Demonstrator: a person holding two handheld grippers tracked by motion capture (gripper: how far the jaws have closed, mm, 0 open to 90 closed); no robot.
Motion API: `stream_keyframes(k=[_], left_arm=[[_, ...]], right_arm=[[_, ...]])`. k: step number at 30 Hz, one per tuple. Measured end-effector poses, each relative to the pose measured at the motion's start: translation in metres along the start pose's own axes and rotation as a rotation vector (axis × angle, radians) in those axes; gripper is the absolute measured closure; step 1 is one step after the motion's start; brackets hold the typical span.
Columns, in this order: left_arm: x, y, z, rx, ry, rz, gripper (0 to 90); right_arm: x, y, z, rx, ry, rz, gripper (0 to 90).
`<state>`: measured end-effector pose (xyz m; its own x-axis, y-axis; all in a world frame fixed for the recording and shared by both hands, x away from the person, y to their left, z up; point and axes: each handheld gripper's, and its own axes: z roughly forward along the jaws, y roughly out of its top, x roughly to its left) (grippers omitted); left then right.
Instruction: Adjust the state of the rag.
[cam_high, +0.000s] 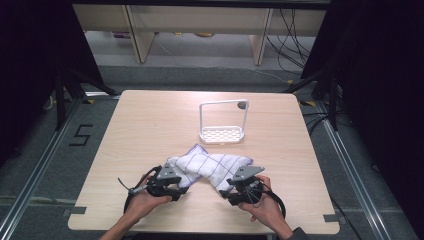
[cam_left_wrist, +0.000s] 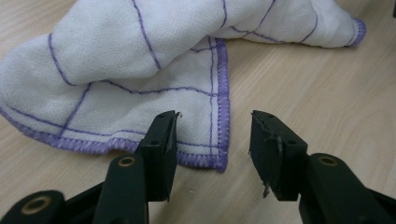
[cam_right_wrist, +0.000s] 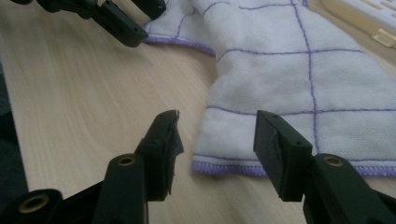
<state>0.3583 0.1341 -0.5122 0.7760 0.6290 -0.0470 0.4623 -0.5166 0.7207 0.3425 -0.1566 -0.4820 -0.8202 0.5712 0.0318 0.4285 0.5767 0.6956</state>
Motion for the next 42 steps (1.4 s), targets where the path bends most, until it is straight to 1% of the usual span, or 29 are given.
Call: stream_keyframes(k=[4,6,7,8,9,10,11,13,15,16,17,19,21,23,24,25,27,28,30,32,33,34,35,36,38,39,40,41,42], left_arm=[[0.000,0.000,0.001,0.006,0.019,0.031,60.6],[0.000,0.000,0.001,0.007,0.033,0.066,70.1],[0.000,0.000,0.002,0.008,0.043,0.083,77.6],[0.000,0.001,0.001,0.019,0.054,0.106,77.6],[-0.001,0.001,0.002,0.016,0.054,0.122,81.0],[-0.002,0.002,0.002,0.022,0.052,0.137,83.8],[-0.004,0.002,0.002,0.014,0.042,0.136,84.9],[-0.006,0.005,-0.001,0.011,0.039,0.157,86.0],[-0.007,0.010,-0.010,-0.007,0.029,0.174,86.3],[-0.008,0.011,-0.014,-0.024,0.018,0.165,86.4],[-0.009,0.014,-0.022,-0.044,0.010,0.176,86.4],[-0.011,0.020,-0.039,-0.075,-0.002,0.192,86.4],[-0.011,0.025,-0.057,-0.113,-0.029,0.187,86.4],[-0.009,0.029,-0.067,-0.147,-0.033,0.161,86.4],[-0.004,0.031,-0.070,-0.160,-0.034,0.150,86.4],[0.001,0.033,-0.069,-0.176,-0.041,0.119,86.4],[0.010,0.035,-0.059,-0.170,-0.033,0.106,86.4],[0.012,0.035,-0.055,-0.153,-0.025,0.100,86.4],[0.016,0.031,-0.040,-0.122,-0.039,0.090,86.4],[0.017,0.025,-0.028,-0.081,-0.041,0.095,86.3],[0.016,0.021,-0.023,-0.069,-0.051,0.086,86.2],[0.016,0.019,-0.021,-0.064,-0.054,0.084,86.2],[0.016,0.017,-0.020,-0.058,-0.058,0.083,86.2],[0.016,0.016,-0.019,-0.057,-0.059,0.081,86.1],[0.016,0.015,-0.020,-0.066,-0.063,0.076,86.0],[0.016,0.016,-0.021,-0.060,-0.065,0.089,86.0],[0.014,0.016,-0.021,-0.080,-0.068,0.069,86.0],[0.014,0.016,-0.023,-0.064,-0.064,0.086,85.9],[0.013,0.016,-0.022,-0.074,-0.065,0.083,85.8]], right_arm=[[0.000,0.002,0.015,0.032,-0.021,-0.006,50.5],[0.002,0.002,0.020,0.038,-0.015,-0.011,51.2],[0.003,0.002,0.023,0.055,-0.019,-0.051,53.9],[0.003,0.002,0.023,0.055,-0.019,-0.051,53.9],[0.004,0.002,0.023,0.071,-0.029,-0.060,57.0],[0.004,0.002,0.026,0.066,-0.038,-0.073,63.9],[0.003,0.001,0.025,0.087,-0.033,-0.083,70.3],[0.003,0.000,0.025,0.074,-0.042,-0.094,82.7],[0.000,0.002,0.020,0.061,-0.051,-0.111,85.3],[-0.002,0.005,0.012,0.040,-0.040,-0.112,85.8],[-0.005,0.008,0.005,0.033,-0.029,-0.113,85.9],[-0.011,0.016,-0.023,-0.035,-0.011,-0.081,86.0],[-0.018,0.020,-0.043,-0.052,0.001,-0.052,85.9],[-0.038,0.025,-0.064,-0.062,-0.024,-0.022,85.8],[-0.038,0.025,-0.064,-0.062,-0.024,-0.022,85.8],[-0.045,0.026,-0.066,-0.053,-0.028,-0.009,85.7],[-0.067,0.026,-0.059,-0.010,-0.074,0.011,85.4],[-0.077,0.026,-0.052,0.032,-0.075,0.032,85.0],[-0.096,0.021,-0.031,0.063,-0.076,0.046,83.9],[-0.105,0.014,-0.012,0.102,-0.077,0.064,80.7],[-0.106,0.011,-0.004,0.110,-0.092,0.100,75.7],[-0.107,0.009,0.001,0.128,-0.131,0.097,66.4],[-0.107,0.008,0.000,0.128,-0.149,0.103,65.1],[-0.105,0.009,-0.005,0.115,-0.167,0.139,62.3],[-0.101,0.012,-0.021,0.077,-0.218,0.135,56.1],[-0.096,0.014,-0.040,0.041,-0.234,0.104,56.6],[-0.096,0.014,-0.040,0.041,-0.234,0.104,56.6],[-0.089,0.012,-0.047,0.030,-0.210,0.118,57.9],[-0.077,0.005,-0.053,0.015,-0.192,0.100,60.1]])
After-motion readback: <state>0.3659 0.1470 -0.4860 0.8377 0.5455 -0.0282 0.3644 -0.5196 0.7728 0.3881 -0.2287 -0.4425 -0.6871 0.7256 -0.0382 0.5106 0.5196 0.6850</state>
